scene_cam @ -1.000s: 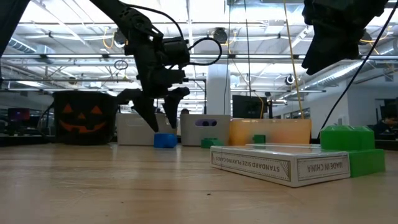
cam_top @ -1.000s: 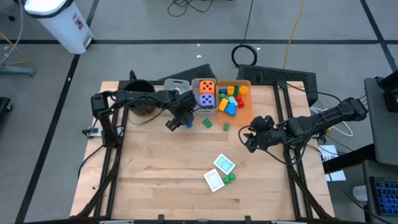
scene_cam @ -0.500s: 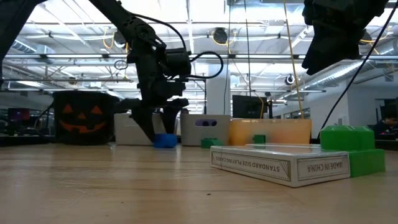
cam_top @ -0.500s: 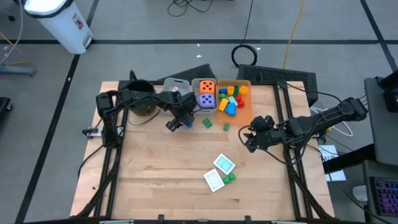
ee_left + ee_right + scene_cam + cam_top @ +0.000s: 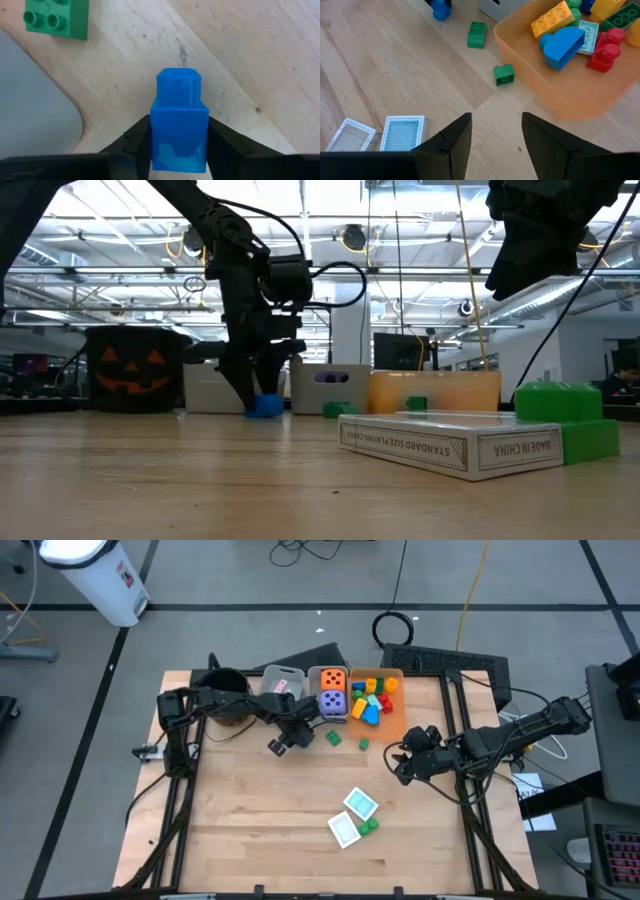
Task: Pick & Place Toys
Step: Put the blue game piece into the orange bin
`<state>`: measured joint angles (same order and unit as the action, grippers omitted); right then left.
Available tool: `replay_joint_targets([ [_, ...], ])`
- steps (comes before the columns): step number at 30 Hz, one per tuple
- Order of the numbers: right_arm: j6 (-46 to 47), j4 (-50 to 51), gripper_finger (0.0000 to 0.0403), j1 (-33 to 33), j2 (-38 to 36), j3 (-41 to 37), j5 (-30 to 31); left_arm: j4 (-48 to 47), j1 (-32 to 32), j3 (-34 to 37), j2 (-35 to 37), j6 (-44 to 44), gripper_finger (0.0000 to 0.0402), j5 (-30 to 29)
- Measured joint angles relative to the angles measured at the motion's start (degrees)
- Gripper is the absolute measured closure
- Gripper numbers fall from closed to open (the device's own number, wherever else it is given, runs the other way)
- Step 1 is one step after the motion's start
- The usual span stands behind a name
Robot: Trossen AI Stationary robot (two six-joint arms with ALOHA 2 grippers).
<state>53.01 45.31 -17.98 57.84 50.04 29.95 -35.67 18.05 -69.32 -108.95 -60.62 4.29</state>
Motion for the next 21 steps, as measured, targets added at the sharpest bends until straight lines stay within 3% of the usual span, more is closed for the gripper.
replay_joint_targets([
  [3, -0.18, -0.03, 0.0239, 0.0, 0.0, 0.0, 0.02, -0.66, -1.36, -0.75, -0.07, 3.3, 0.0266, -3.33],
  [7, -0.52, -0.55, 0.0239, 0.0, -0.02, 0.0, 0.19, -3.97, -3.25, -6.46, -0.21, 16.04, 0.0266, -3.58],
  [13, -4.14, -4.41, 0.0238, 0.0, -0.02, 0.0, 0.26, -8.41, -5.89, -19.75, -0.2, 32.93, 0.0257, 5.75],
  [21, -12.09, -16.18, 0.0238, 0.27, -0.02, 0.0, 0.25, -9.45, -8.36, -35.67, -0.17, 46.29, 0.0265, 17.41],
])
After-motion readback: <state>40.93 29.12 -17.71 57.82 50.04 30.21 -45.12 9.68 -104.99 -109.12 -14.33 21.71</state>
